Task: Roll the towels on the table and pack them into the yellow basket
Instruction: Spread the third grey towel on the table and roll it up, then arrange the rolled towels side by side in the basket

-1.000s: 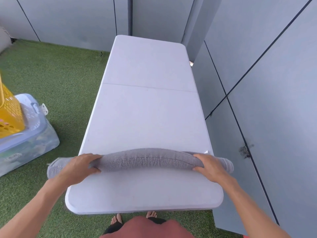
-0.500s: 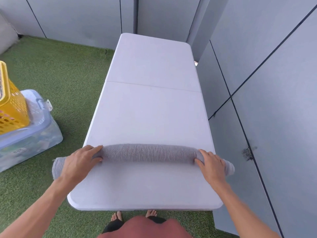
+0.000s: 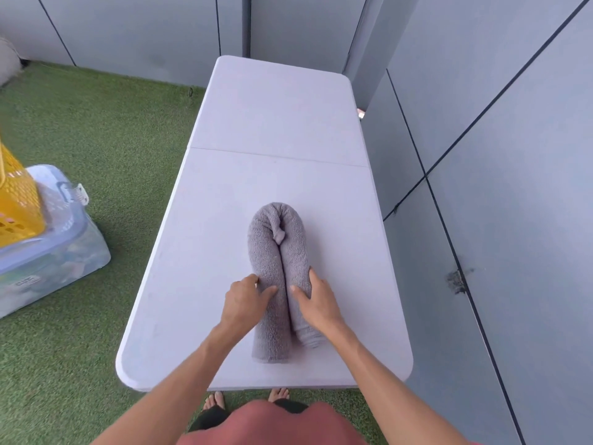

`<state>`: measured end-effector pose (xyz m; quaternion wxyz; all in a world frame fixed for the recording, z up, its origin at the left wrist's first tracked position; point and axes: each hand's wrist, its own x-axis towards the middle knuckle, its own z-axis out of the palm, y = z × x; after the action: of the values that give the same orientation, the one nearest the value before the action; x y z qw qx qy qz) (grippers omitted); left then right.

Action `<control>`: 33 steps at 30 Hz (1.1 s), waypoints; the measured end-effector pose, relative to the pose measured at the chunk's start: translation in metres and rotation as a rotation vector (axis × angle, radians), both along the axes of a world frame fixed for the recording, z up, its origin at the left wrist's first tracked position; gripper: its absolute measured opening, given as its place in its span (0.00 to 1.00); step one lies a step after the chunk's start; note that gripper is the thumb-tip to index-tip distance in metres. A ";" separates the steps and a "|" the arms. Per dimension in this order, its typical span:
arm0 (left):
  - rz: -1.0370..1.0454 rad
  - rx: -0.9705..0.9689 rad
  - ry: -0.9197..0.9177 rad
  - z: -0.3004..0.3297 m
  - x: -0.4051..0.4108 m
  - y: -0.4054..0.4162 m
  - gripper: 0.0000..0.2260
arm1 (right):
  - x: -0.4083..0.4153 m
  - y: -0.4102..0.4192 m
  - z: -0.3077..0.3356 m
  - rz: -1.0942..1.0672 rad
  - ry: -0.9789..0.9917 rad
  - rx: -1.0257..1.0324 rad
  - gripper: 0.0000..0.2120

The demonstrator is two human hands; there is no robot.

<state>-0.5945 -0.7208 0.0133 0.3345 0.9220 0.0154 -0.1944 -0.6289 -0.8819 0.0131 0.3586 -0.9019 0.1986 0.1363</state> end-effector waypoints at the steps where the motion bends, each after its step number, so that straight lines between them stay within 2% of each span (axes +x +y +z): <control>1: -0.001 -0.028 0.018 -0.001 0.001 0.003 0.15 | -0.004 0.002 0.001 0.009 0.011 0.008 0.33; 4: -0.025 -0.079 0.086 0.000 0.006 0.007 0.14 | -0.016 0.015 0.011 0.067 0.074 0.015 0.51; 6: -0.061 -0.054 0.139 0.002 0.016 0.010 0.16 | -0.022 0.028 0.015 0.124 0.155 -0.053 0.62; 10: -0.105 -0.040 0.258 0.008 0.036 0.014 0.19 | -0.020 0.056 0.011 0.096 0.201 -0.278 0.72; 13: -0.127 -0.018 0.277 0.013 0.042 0.014 0.20 | -0.015 0.072 0.003 0.034 0.178 -0.433 0.71; 16: -0.104 -0.015 0.265 0.010 0.041 0.018 0.20 | -0.015 0.074 -0.002 0.017 0.057 -0.505 0.64; 20: -0.014 -0.078 0.250 0.001 0.032 0.039 0.20 | -0.007 0.072 -0.003 0.103 -0.003 -0.441 0.57; 23: 0.095 -0.025 0.151 0.000 0.023 0.068 0.23 | 0.000 0.090 -0.002 0.134 -0.042 -0.385 0.55; 26: 0.206 0.061 -0.046 -0.002 0.009 0.110 0.34 | 0.012 0.130 0.000 0.184 -0.061 -0.343 0.53; 29: 0.231 0.141 -0.211 -0.004 0.001 0.173 0.32 | 0.025 0.194 0.003 0.235 -0.092 -0.300 0.52; 33: 0.271 0.225 -0.245 -0.003 -0.006 0.291 0.28 | 0.044 0.305 0.007 0.313 -0.142 -0.229 0.53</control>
<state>-0.6002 -0.4303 0.0099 0.2521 0.9597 0.1201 -0.0313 -0.5854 -0.5766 0.0202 0.2414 -0.9639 0.0445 0.1027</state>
